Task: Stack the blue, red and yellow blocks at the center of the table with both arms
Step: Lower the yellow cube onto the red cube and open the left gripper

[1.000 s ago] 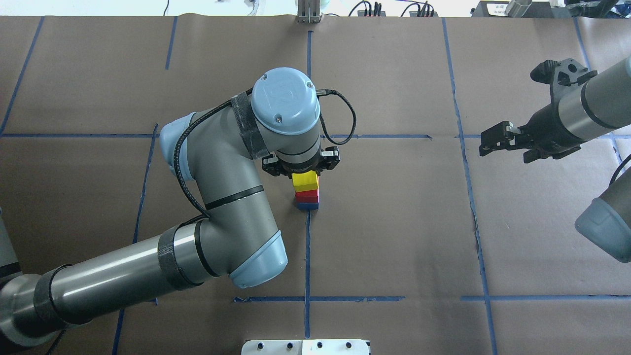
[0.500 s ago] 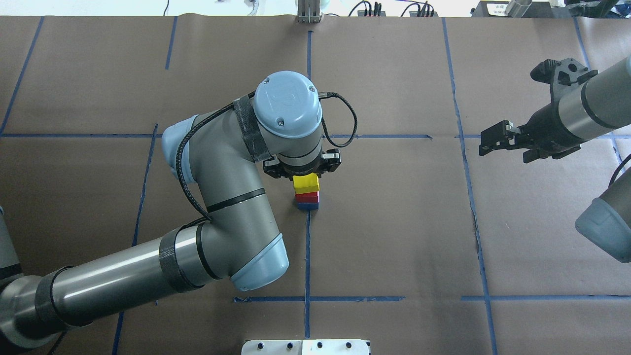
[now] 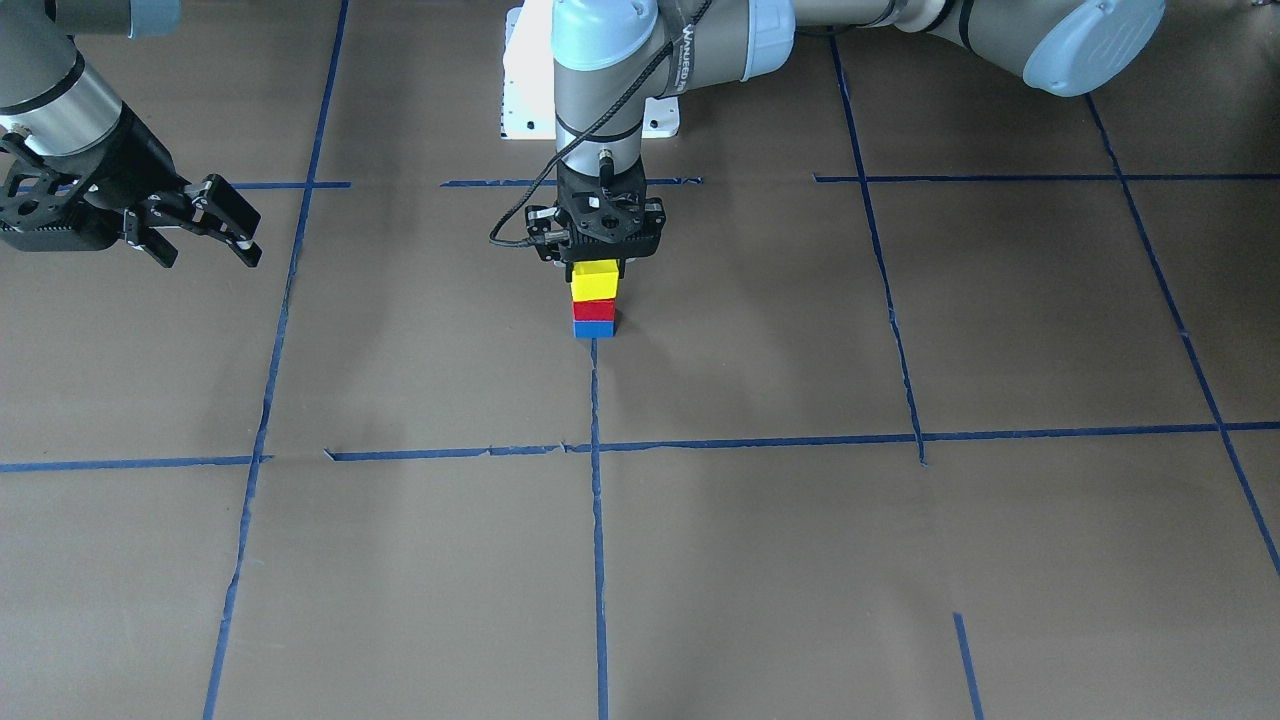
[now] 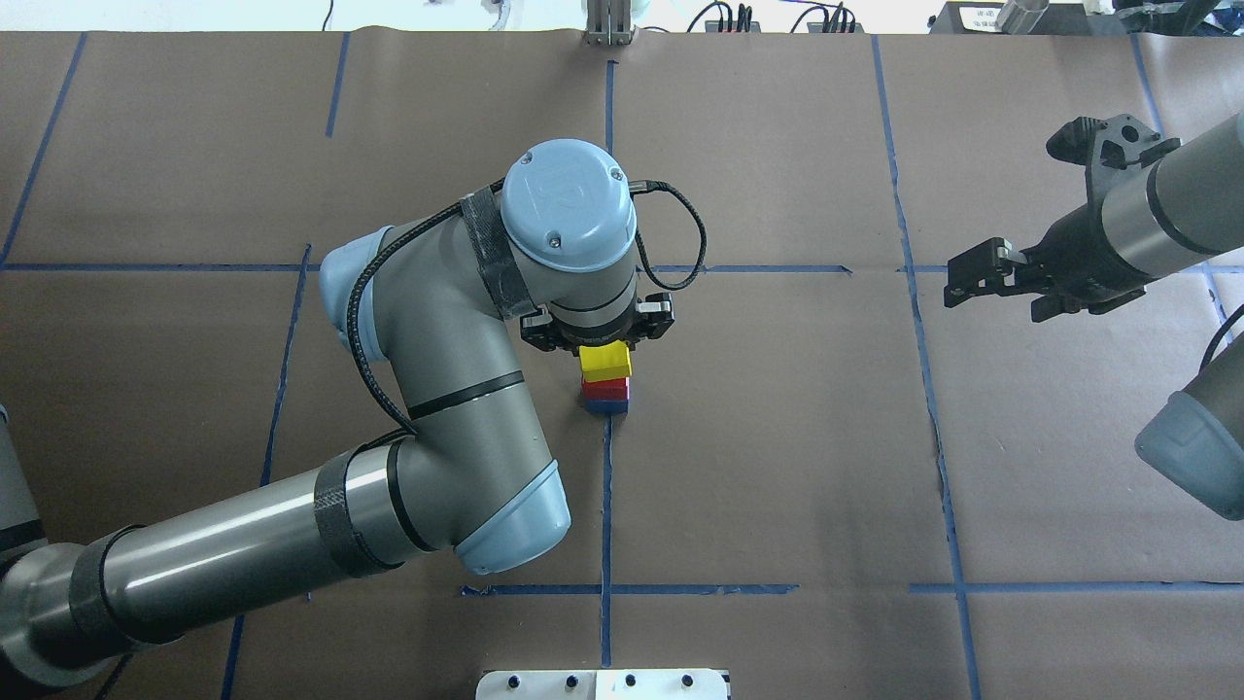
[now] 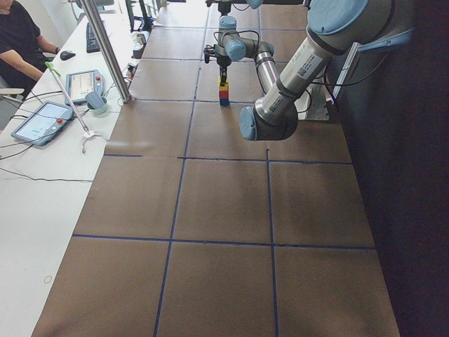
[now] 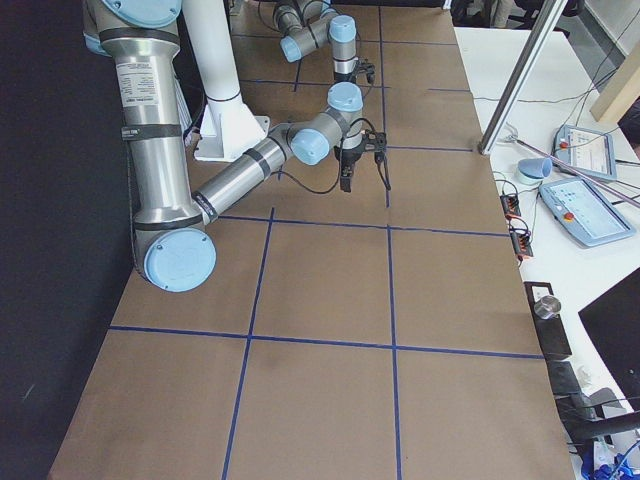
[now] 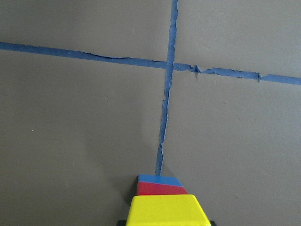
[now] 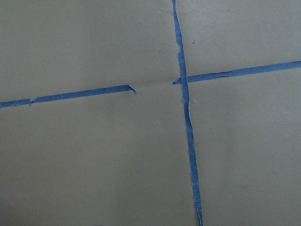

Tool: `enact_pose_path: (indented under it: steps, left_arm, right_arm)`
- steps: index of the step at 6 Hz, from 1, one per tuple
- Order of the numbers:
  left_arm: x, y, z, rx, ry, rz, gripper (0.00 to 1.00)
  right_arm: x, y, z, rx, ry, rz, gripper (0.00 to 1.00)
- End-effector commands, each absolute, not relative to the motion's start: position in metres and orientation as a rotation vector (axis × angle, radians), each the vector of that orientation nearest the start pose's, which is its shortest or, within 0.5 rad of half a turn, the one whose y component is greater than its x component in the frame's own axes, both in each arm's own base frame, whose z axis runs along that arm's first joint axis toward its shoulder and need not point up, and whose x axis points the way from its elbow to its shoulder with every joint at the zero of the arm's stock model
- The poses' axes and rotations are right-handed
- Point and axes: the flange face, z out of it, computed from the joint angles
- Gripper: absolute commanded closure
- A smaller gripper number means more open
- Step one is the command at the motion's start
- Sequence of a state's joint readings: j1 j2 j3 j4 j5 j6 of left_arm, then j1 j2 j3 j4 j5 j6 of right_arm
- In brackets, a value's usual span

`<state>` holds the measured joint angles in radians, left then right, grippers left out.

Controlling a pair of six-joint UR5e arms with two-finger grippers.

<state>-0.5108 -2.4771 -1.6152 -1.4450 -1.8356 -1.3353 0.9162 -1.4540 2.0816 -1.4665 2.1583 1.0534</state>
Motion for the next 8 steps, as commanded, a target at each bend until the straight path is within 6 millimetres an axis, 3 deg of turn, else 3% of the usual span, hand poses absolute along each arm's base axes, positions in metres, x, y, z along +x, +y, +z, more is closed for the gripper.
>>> enact_pose_path:
  steps: [1, 5, 6, 7, 8]
  left_arm:
    - [0.5589, -0.4361, 0.0982, 0.065, 0.854, -0.150, 0.94]
    - [0.5601, -0.4343, 0.0959, 0.066, 0.858, -0.146, 0.88]
    - [0.5607, -0.4334, 0.0948, 0.066, 0.860, -0.143, 0.63]
    - [0.5604, -0.4334, 0.0964, 0.067, 0.858, -0.144, 0.11]
    - [0.5597, -0.4330, 0.0974, 0.068, 0.858, -0.142, 0.03]
  right_arm:
    - [-0.2410, -0.4419, 0.3508, 0.041, -0.901, 0.158, 0.00]
    - [-0.2418, -0.4430, 0.3521, 0.040, -0.899, 0.157, 0.00]
    - [-0.2420, -0.4433, 0.3528, 0.039, -0.898, 0.158, 0.00]
    - [-0.2420, -0.4433, 0.3528, 0.039, -0.898, 0.158, 0.00]
    - [-0.2420, -0.4433, 0.3528, 0.039, -0.898, 0.158, 0.00]
